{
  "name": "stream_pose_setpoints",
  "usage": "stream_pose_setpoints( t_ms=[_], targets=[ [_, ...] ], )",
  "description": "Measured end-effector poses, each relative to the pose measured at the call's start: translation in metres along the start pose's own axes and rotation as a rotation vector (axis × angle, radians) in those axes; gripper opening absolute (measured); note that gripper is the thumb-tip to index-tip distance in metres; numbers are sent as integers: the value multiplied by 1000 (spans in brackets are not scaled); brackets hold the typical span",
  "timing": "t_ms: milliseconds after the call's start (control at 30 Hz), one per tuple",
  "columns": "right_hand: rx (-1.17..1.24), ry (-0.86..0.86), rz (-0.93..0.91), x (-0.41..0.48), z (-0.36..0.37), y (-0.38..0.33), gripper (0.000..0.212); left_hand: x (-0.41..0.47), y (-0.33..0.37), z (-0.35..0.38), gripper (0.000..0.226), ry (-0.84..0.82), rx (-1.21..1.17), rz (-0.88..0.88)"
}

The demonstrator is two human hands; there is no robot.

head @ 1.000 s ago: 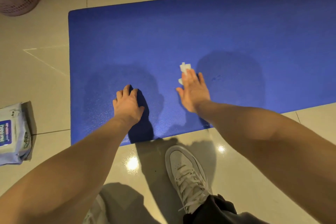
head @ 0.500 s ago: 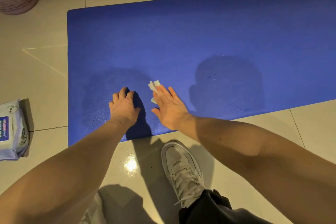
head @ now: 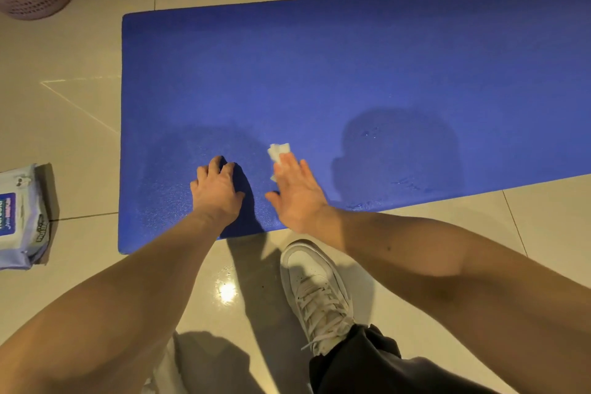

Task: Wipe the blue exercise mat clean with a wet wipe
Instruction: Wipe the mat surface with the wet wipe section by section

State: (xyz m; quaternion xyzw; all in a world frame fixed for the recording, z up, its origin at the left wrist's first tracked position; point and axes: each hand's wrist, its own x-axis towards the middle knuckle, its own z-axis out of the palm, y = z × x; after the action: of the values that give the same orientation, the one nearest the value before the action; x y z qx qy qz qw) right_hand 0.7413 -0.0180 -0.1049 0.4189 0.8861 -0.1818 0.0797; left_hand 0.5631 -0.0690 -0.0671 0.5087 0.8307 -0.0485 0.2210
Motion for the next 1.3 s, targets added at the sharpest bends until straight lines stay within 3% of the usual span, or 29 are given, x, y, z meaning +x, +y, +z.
stream_pose_setpoints(
  t_ms=[67,200,333,467,633,800,967,1100,1167,1300],
  targets=[
    [-115,-60,-69,-2,4,-7,73,-4,0,2,72,3,2,1],
    [-112,33,-101,-9,-5,30,69,-9,-4,5,71,-3,-1,1],
    [-132,77,83,-25,-17,85,67,-15,-8,6,72,-9,-12,-2],
    [-32,84,227,-20,-20,73,68,-19,-5,7,72,-11,-11,1],
    [-58,0,-29,-23,4,9,71,-18,-3,9,71,-1,-16,-9],
    [-174,-3,-151,-31,0,35,74,-22,-2,11,71,-1,-17,-11],
    [-156,88,-3,-58,-9,97,73,-29,-4,17,71,7,-29,-3],
    [-89,74,121,-58,-8,80,80,-33,-2,20,70,5,-36,-13],
    [-3,111,85,-55,-4,54,72,-33,-1,19,70,9,-46,-17],
    [-68,7,-90,-56,17,10,75,-32,-2,20,70,13,-54,-14]
  ],
)
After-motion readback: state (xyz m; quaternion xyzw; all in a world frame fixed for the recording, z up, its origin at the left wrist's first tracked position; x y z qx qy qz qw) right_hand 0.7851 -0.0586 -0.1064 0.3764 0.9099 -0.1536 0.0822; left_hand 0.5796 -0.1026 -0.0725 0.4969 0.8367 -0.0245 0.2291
